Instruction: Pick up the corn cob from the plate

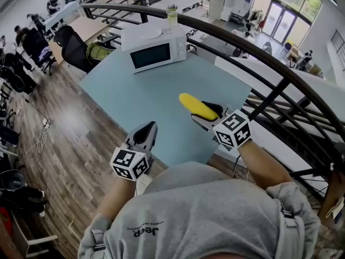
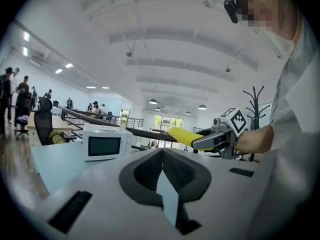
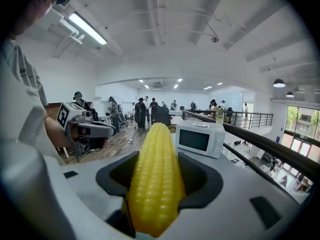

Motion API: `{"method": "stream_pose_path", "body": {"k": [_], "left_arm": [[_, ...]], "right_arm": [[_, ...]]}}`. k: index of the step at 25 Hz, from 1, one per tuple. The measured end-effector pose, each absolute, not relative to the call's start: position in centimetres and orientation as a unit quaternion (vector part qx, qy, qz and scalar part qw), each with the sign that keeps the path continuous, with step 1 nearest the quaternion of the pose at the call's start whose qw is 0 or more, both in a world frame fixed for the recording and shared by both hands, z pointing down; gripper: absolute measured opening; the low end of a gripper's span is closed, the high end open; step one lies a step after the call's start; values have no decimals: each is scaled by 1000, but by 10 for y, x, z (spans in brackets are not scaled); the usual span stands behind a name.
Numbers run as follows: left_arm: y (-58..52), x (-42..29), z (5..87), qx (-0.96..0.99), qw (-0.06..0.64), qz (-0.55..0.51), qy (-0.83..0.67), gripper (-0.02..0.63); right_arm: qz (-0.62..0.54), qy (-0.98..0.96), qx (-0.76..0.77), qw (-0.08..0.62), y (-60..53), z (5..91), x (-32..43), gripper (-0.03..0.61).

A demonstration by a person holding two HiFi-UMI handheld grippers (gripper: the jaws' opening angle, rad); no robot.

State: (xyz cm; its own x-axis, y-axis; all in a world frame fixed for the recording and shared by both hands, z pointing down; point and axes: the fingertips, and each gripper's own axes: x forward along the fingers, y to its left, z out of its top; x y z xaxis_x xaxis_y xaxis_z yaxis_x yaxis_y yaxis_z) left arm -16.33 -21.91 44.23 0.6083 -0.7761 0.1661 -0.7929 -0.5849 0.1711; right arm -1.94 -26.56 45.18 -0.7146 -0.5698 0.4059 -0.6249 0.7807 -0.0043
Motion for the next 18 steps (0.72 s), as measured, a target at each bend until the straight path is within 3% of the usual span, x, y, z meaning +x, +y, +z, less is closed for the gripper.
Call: {"method": "stream_pose_path", "body": {"k": [18], "left_arm": [[-206,-159,483,872,158,39,-461,18]], "right_arm": [[111,-923,292,223,-248,506,-17,253]]}}
